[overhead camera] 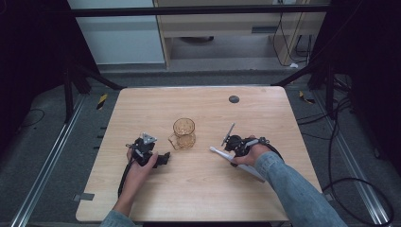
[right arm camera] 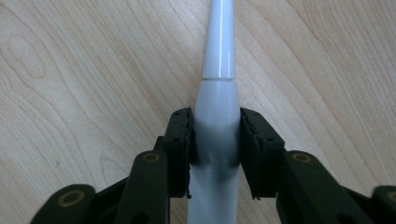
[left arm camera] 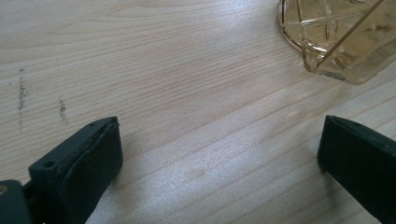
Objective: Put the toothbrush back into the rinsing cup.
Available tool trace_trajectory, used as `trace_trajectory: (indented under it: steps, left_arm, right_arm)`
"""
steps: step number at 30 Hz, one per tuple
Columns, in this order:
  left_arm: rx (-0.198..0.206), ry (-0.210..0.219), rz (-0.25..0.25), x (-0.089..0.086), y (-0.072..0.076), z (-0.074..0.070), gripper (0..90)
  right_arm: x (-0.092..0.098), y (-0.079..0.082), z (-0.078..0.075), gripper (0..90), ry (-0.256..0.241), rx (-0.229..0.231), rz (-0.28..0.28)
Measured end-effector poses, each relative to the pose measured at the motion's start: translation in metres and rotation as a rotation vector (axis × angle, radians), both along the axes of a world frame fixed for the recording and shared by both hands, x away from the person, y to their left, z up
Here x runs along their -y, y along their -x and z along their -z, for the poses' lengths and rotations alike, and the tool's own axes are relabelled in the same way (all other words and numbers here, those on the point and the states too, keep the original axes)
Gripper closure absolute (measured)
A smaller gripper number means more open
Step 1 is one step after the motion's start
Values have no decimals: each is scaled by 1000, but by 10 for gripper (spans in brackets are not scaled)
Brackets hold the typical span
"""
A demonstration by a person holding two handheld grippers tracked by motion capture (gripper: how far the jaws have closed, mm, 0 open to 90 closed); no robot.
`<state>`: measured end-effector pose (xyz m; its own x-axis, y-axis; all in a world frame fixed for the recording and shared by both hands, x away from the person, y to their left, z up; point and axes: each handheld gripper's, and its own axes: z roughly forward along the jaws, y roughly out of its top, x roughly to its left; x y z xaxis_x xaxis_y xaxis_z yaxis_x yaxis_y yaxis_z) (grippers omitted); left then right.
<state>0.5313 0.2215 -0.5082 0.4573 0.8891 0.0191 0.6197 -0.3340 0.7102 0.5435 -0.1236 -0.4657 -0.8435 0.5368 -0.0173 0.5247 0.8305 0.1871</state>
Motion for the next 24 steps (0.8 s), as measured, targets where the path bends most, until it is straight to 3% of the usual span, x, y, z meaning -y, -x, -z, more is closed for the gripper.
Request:
trace_trajectory:
  steps: [6,20,24]
  left_arm:
    - [0,0,1,0,0,0,0]
    - [0,0,1,0,0,0,0]
    - [0,0,1,0,0,0,0]
  right_arm:
    - [-1,-1,-1,670,0,-10,-4]
    - [12,-8,-35,672,-131,79,55]
    - [15,-10,-42,673,-143,92,58]
